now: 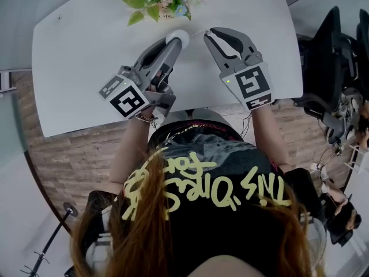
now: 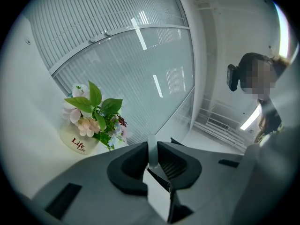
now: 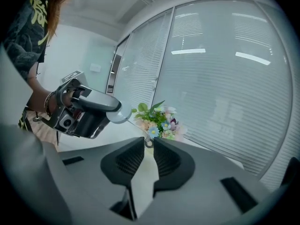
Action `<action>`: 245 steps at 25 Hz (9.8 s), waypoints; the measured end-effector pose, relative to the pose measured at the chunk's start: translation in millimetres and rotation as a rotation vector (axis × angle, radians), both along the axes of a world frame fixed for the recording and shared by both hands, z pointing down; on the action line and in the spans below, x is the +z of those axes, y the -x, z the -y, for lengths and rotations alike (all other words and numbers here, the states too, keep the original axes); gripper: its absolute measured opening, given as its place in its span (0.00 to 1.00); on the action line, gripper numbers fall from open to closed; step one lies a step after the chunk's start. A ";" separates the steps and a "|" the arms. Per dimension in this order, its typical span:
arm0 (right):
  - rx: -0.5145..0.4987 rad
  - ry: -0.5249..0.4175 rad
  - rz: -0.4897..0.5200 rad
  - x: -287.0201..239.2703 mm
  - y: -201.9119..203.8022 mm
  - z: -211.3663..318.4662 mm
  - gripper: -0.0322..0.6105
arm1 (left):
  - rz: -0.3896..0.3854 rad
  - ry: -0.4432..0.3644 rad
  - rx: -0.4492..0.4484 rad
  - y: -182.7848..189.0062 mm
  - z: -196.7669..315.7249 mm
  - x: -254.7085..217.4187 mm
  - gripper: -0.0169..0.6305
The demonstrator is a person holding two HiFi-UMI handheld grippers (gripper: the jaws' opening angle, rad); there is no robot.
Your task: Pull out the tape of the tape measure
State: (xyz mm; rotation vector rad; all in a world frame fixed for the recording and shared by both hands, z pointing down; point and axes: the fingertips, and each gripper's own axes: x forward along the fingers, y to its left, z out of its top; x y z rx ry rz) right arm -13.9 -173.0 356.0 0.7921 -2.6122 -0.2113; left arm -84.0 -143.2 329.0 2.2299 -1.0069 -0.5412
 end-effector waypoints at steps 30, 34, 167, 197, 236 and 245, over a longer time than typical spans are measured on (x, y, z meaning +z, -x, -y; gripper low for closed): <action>0.239 -0.032 0.027 -4.4 -58.1 63.9 0.15 | 0.034 -0.074 -0.004 9.9 33.4 -17.1 0.12; 0.292 -0.029 0.034 -5.2 -73.1 68.8 0.15 | 0.045 -0.092 0.002 7.8 30.4 -20.9 0.12; 0.728 -0.089 0.155 -0.3 -242.0 101.6 0.15 | 0.090 -0.357 -0.071 47.4 -10.9 -52.8 0.12; 0.646 -0.106 0.152 -3.2 -211.3 92.5 0.15 | 0.089 -0.345 -0.063 40.7 -10.2 -49.0 0.12; 0.605 -0.134 0.261 -34.6 -198.8 87.9 0.15 | 0.177 -0.276 -0.078 35.1 -1.8 -45.3 0.12; 0.562 -0.141 0.274 -42.2 -185.1 84.9 0.15 | 0.144 -0.246 -0.046 30.9 -1.8 -44.1 0.12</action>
